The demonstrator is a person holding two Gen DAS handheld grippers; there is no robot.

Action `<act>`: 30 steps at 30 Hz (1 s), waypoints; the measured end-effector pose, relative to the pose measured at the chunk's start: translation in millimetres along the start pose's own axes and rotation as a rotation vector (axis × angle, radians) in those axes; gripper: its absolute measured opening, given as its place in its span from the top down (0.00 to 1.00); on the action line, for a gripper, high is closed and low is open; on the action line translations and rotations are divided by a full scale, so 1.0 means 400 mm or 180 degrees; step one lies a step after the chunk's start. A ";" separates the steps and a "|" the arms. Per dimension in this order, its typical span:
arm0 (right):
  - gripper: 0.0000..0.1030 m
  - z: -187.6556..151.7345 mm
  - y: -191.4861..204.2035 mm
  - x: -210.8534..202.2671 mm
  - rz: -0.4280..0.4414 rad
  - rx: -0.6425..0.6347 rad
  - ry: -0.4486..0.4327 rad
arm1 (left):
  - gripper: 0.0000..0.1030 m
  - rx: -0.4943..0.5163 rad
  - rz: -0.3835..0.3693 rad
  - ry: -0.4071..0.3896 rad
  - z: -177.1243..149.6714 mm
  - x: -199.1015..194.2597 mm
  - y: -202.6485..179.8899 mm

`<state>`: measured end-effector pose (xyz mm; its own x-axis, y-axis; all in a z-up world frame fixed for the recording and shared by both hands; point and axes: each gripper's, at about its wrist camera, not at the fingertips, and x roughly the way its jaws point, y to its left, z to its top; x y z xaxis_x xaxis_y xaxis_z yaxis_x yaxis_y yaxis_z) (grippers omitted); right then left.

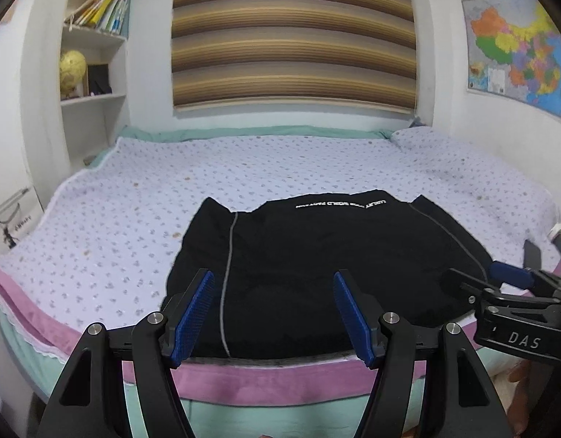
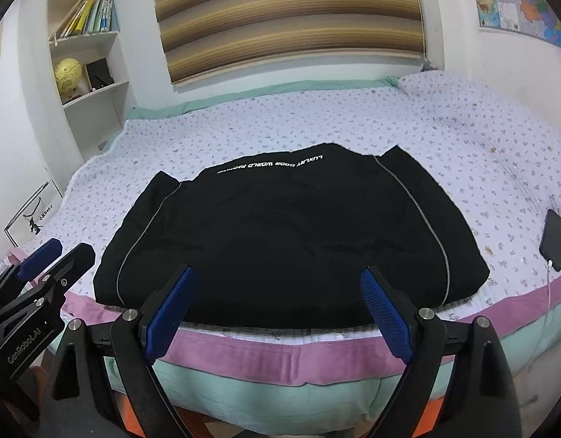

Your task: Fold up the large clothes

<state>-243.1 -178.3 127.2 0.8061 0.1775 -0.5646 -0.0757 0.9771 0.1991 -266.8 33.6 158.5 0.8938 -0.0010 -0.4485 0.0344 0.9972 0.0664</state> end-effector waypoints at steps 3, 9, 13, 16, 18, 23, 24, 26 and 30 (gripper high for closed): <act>0.10 -0.004 -0.003 0.000 -0.0002 0.0011 0.0011 | 0.33 0.0041 0.0016 0.0008 -0.004 0.000 -0.010; 0.10 -0.009 -0.016 0.001 -0.0001 0.0066 0.0038 | 0.33 0.0070 -0.0034 0.0050 -0.011 0.002 -0.028; 0.10 -0.010 -0.025 -0.001 -0.0008 0.0075 0.0040 | 0.33 0.0064 -0.0039 0.0091 -0.013 0.008 -0.030; 0.10 -0.011 -0.033 0.004 -0.0009 0.0089 0.0064 | 0.33 0.0031 -0.0064 0.0132 -0.015 0.014 -0.027; 0.10 -0.012 -0.036 0.007 0.0009 0.0109 0.0085 | 0.33 0.0005 -0.0054 0.0158 -0.016 0.018 -0.023; 0.10 -0.013 -0.038 0.015 0.0015 0.0133 0.0116 | 0.33 -0.0019 0.0030 0.0196 -0.018 0.024 -0.019; 0.10 -0.014 -0.037 0.016 0.0010 0.0133 0.0118 | 0.33 -0.0016 0.0040 0.0196 -0.019 0.023 -0.019; 0.10 -0.013 -0.040 0.018 0.0014 0.0131 0.0122 | 0.33 0.0011 0.0055 0.0180 -0.019 0.022 -0.021; 0.10 -0.013 -0.042 0.024 -0.0029 0.0153 0.0131 | 0.33 0.0038 0.0118 0.0140 -0.016 0.019 -0.024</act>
<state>-237.2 -192.3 114.3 0.7817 0.1743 -0.5988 -0.0394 0.9720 0.2316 -263.1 24.5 148.8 0.8740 0.0394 -0.4843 0.0073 0.9955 0.0941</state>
